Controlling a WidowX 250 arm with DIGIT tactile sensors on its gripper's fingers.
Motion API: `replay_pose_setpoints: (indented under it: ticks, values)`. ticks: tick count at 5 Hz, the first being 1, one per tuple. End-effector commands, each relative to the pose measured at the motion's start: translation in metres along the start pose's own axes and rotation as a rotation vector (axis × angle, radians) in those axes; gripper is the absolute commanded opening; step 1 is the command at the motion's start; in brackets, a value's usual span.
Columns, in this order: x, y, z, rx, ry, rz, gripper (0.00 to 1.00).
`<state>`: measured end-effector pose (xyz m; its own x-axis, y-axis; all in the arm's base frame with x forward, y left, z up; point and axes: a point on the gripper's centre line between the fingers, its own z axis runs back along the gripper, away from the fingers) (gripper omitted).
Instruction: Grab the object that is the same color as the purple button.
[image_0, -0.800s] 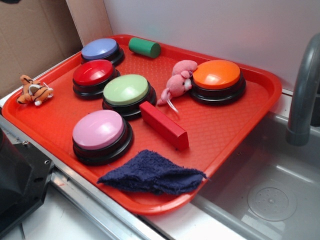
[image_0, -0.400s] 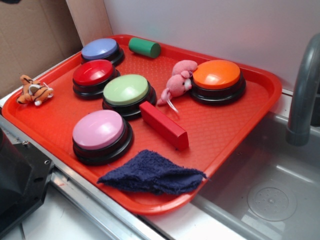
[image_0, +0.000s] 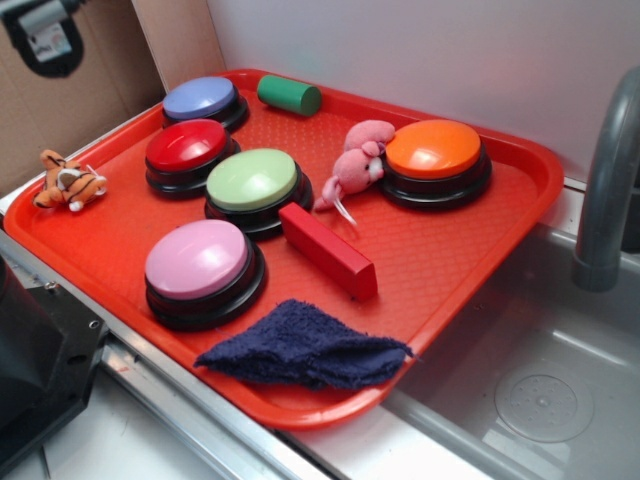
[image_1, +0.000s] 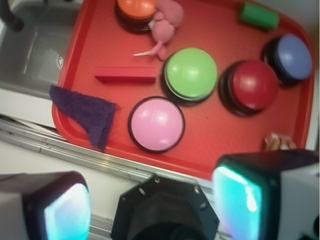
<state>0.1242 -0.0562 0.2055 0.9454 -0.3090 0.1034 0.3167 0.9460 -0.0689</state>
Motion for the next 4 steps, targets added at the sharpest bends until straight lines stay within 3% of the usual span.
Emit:
replay_pose_setpoints:
  ticks: [1, 2, 4]
  values:
    - [0.013, -0.045, -0.034, -0.034, -0.057, -0.228, 1.00]
    - [0.021, -0.055, -0.061, -0.007, -0.085, -0.266, 1.00]
    - [0.044, -0.067, -0.130, -0.041, -0.075, -0.340, 1.00]
